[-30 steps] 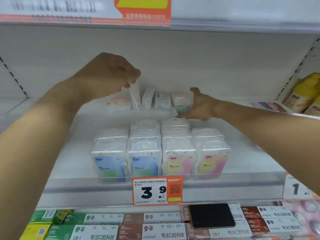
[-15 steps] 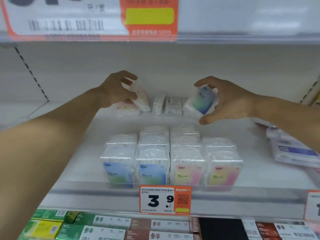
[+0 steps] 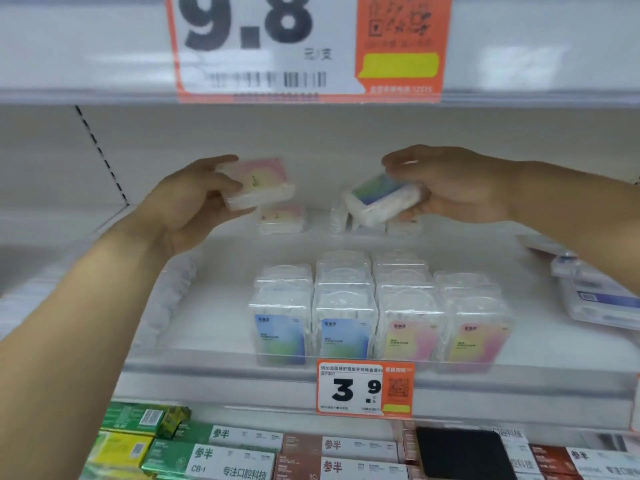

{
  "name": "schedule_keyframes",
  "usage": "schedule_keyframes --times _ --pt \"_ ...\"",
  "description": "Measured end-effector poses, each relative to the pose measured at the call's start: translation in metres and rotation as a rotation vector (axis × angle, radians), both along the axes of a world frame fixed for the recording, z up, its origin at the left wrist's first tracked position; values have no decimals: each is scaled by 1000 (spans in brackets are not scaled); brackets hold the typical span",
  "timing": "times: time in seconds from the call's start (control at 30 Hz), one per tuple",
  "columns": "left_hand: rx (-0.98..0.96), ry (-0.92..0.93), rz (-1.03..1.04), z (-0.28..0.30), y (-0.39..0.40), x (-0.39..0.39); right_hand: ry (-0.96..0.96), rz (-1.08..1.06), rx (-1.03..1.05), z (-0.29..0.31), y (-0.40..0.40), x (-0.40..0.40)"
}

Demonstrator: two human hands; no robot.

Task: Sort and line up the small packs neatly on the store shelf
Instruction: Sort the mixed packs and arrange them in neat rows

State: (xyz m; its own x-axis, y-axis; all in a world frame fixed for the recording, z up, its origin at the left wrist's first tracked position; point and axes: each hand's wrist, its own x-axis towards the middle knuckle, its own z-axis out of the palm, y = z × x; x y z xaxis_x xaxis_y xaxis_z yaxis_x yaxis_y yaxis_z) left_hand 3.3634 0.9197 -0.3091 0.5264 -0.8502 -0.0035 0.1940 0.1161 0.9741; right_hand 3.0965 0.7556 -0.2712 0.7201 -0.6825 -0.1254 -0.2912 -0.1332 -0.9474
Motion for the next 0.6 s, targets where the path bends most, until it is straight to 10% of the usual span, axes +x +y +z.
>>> schedule_keyframes --times 0.27,0.6 --pt "-172 36 403 0 43 -2 104 82 -160 -2 44 62" --pt "-94 -224 363 5 35 -30 403 418 -188 -17 66 83"
